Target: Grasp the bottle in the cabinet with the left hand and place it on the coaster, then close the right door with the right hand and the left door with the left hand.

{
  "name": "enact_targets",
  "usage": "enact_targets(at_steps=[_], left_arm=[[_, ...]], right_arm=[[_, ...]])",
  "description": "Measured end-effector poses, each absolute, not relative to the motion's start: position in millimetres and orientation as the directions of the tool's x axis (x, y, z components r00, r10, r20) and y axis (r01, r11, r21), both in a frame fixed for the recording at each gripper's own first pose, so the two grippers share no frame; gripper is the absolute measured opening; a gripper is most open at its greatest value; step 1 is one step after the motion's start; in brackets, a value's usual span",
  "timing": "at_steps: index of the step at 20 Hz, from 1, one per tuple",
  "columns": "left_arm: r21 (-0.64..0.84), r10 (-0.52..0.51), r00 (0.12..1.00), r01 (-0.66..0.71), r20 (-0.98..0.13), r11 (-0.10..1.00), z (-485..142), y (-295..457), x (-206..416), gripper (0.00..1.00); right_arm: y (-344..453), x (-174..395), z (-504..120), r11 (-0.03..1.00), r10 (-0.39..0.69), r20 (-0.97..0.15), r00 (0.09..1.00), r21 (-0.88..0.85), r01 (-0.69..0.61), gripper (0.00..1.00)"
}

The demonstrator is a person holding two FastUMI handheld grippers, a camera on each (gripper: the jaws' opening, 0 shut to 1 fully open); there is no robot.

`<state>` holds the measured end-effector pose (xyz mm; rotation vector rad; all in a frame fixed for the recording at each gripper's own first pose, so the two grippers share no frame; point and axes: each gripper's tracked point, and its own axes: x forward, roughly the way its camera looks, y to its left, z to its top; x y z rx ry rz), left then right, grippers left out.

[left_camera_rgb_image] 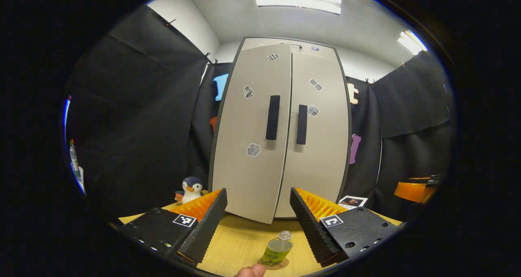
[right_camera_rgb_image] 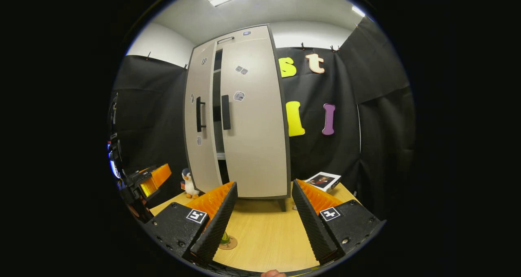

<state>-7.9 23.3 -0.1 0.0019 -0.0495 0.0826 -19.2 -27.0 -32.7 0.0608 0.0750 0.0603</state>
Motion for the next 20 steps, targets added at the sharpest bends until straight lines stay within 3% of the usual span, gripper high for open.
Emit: enact_targets(at_steps=[4, 5, 13, 14, 15, 20], left_arm=[[0.009, 0.070, 0.997, -0.071, 0.044, 0.997, -1.8, 18.0, -9.3, 0.99], [0.010, 0.067, 0.997, -0.067, 0.038, 0.998, -3.1, 17.0, -9.4, 0.95], [0.021, 0.063, 0.997, -0.063, 0.038, 0.998, -3.9, 14.5, -13.1, 0.95], [0.020, 0.062, 0.997, -0.062, 0.039, 0.998, -3.0, 14.5, -13.1, 0.90], [0.020, 0.064, 0.997, -0.065, 0.042, 0.998, -3.3, 15.0, -12.4, 0.95], [0.026, 0.061, 0.997, -0.062, 0.046, 0.998, -3.2, 14.7, -12.6, 0.95]], right_arm=[[-32.3, -20.2, -35.6, 0.996, 0.048, -0.078, 0.996, 0.082, -0.042, 0.83], [-33.0, -20.4, -35.7, 0.996, 0.046, -0.078, 0.996, 0.085, -0.039, 0.83], [-32.1, -22.5, -43.0, 0.995, 0.046, -0.096, 0.994, 0.096, -0.037, 0.83], [-32.0, -22.6, -42.7, 0.995, 0.046, -0.095, 0.994, 0.097, -0.037, 0.83], [-31.8, -22.7, -42.9, 0.995, 0.046, -0.094, 0.995, 0.096, -0.037, 0.83], [-30.7, -22.8, -46.2, 0.996, 0.043, -0.098, 0.994, 0.080, -0.035, 0.83]])
